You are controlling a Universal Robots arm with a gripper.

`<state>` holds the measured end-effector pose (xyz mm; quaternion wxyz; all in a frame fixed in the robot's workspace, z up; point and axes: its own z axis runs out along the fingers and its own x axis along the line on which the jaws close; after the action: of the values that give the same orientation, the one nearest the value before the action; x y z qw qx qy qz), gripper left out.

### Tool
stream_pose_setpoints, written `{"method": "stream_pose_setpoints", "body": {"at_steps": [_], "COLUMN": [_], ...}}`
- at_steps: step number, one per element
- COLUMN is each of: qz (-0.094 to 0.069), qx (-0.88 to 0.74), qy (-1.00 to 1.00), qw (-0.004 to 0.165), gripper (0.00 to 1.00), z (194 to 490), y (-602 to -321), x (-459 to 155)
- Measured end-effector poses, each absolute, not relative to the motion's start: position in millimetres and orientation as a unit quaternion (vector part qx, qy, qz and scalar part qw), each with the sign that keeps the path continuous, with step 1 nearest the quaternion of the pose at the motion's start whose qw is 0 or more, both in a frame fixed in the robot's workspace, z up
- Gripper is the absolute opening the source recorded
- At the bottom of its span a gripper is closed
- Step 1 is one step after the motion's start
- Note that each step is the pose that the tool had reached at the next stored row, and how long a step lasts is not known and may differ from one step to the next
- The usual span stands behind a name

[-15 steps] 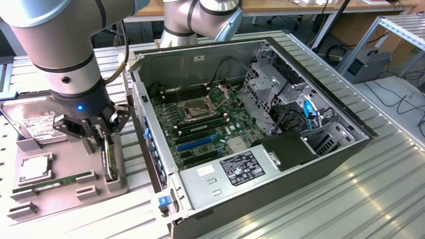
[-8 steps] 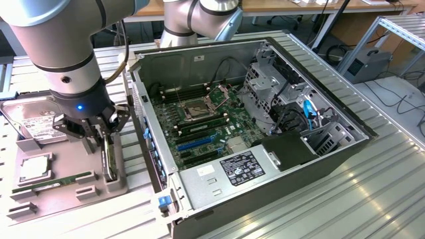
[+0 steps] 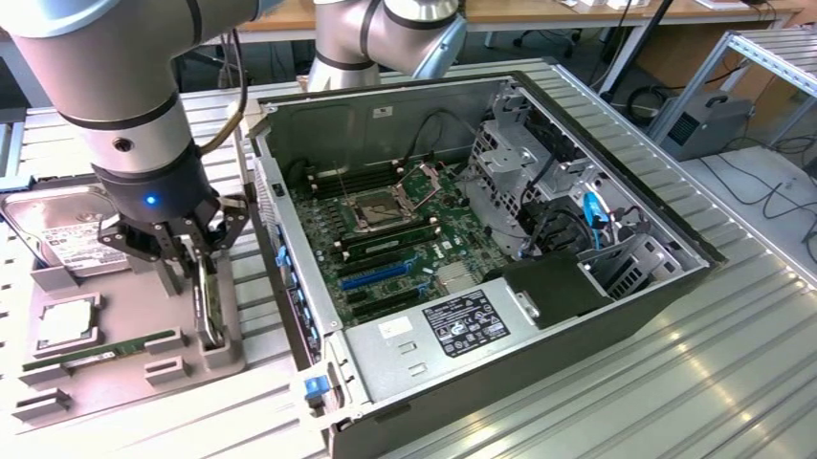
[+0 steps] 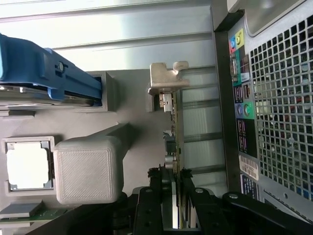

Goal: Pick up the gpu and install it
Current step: 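Pick up the gpu and move the gpu toward the slot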

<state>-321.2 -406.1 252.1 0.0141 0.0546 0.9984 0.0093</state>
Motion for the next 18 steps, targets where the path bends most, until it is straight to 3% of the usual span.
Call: {"method": "stream_pose_setpoints", "body": {"at_steps": [18], "qz": [0.009], "qx": [0.055], "qy": [0.998], "qw": [0.014], "gripper": [0.27], "z": [263.6], "y": [-406.1], "x": [-321.2]}}
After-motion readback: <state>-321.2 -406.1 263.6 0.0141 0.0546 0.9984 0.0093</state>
